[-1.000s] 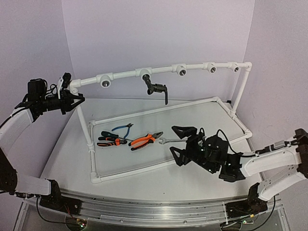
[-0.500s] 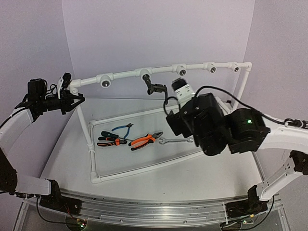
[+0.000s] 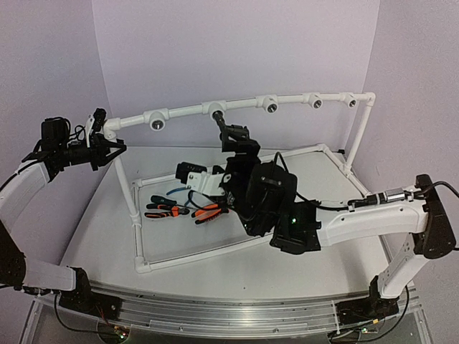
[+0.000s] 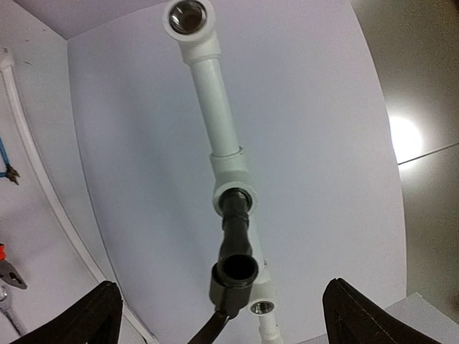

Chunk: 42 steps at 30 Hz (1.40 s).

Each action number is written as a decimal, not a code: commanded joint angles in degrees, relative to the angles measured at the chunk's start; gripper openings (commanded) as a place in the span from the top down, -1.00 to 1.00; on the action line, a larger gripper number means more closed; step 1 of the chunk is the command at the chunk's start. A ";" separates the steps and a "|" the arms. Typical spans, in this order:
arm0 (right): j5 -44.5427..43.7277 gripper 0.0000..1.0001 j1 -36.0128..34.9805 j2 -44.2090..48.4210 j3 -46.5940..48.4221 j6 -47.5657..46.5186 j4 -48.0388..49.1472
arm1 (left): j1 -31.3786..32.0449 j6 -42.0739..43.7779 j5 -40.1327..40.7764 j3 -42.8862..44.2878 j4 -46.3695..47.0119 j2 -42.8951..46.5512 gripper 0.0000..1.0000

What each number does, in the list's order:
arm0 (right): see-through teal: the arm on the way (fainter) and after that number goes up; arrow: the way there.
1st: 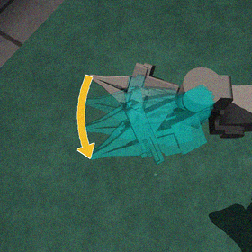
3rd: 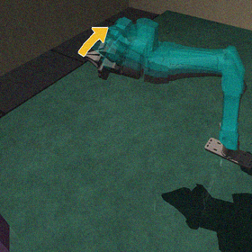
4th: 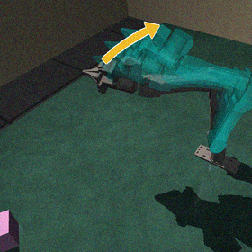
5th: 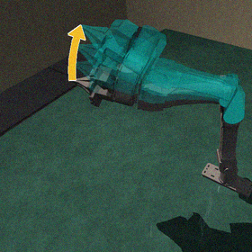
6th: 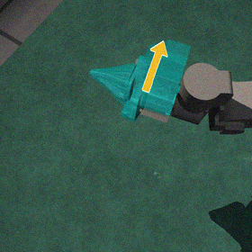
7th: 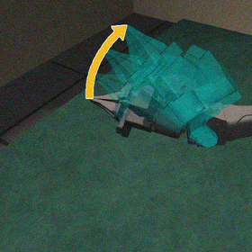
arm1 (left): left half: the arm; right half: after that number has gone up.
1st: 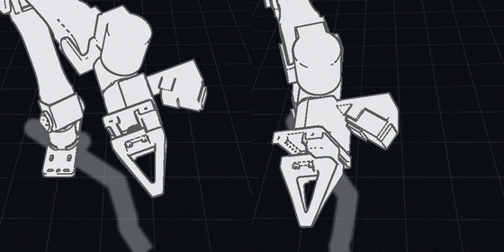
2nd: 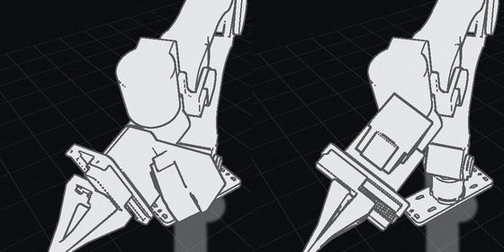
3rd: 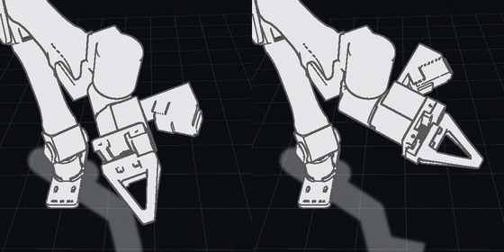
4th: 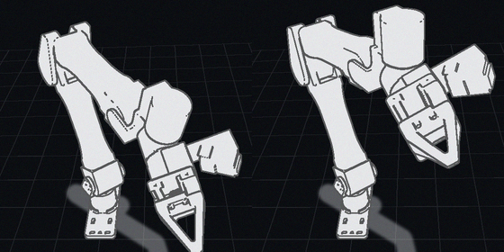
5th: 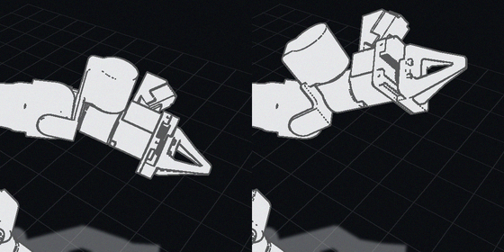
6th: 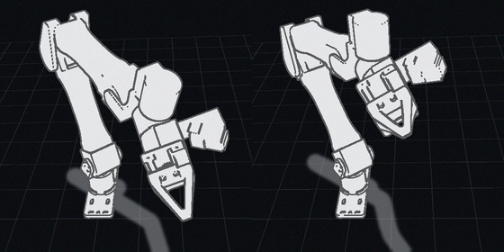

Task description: Install the water faucets

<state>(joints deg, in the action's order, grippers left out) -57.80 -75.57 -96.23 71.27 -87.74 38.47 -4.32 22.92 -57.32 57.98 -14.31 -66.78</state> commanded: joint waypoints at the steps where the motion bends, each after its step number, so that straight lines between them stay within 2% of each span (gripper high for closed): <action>1: 1.17 -0.96 4.49 -2.25 4.03 -6.94 9.95 | 4.12 5.27 -1.24 -1.13 -2.51 -0.22 1.00; 6: 3.25 -0.95 7.98 -5.42 6.48 -5.55 10.45 | 4.13 5.48 -0.85 -0.69 -2.96 -0.50 1.00; 8: 3.49 -0.85 8.56 -6.80 7.92 -5.90 10.53 | 4.14 5.51 -0.78 -0.50 -2.92 -0.64 1.00; 14: 2.97 -0.05 8.86 -7.59 8.22 -5.80 13.41 | 4.14 5.81 -0.39 -0.35 -3.15 -0.65 1.00; 16: 2.31 0.42 8.86 -7.83 8.10 -5.41 14.77 | 4.14 5.97 -0.40 -0.48 -3.18 -0.79 1.00; 18: 1.93 0.81 8.86 -8.32 8.20 -4.68 15.85 | 4.14 5.98 -0.37 -0.60 -3.18 -0.75 1.00; 19: 1.71 0.90 8.85 -8.70 8.47 -4.16 16.18 | 4.14 6.00 -0.37 -0.62 -3.20 -0.77 1.00; 22: 0.60 0.98 8.78 -10.14 9.88 -1.97 17.37 | 4.14 6.15 -0.30 -0.69 -3.26 -0.79 1.00; 24: -1.27 1.00 8.69 -11.26 11.28 2.97 17.85 | 4.14 6.23 -0.25 -0.80 -3.26 -0.64 1.00; 28: -8.33 1.00 8.59 -12.20 13.80 21.12 16.54 | 4.14 6.05 -0.26 -1.03 -3.12 -0.53 1.00; 30: -10.16 1.00 8.35 -11.16 13.41 34.88 11.74 | 4.14 5.86 -0.30 -1.06 -3.18 -0.46 1.00; 32: -7.88 1.00 8.09 -8.98 13.17 53.76 -4.23 | 4.14 5.83 -0.34 -1.03 -3.26 -0.45 1.00; 34: -0.87 1.00 8.44 -6.47 12.85 75.19 -16.25 | 4.14 5.82 -0.35 -1.03 -3.26 -0.45 1.00; 37: 5.61 1.00 8.81 -5.24 12.14 98.14 -21.84 | 4.14 5.58 -0.43 -1.27 -3.02 -0.43 1.00; 42: 14.26 1.00 10.10 -4.85 11.76 135.22 -23.70 | 4.14 5.33 -0.68 -1.71 -2.74 -0.26 1.00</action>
<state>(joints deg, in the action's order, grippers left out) -53.56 -66.70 -101.72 83.28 2.67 24.56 -4.10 23.16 -56.79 58.00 -14.50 -66.67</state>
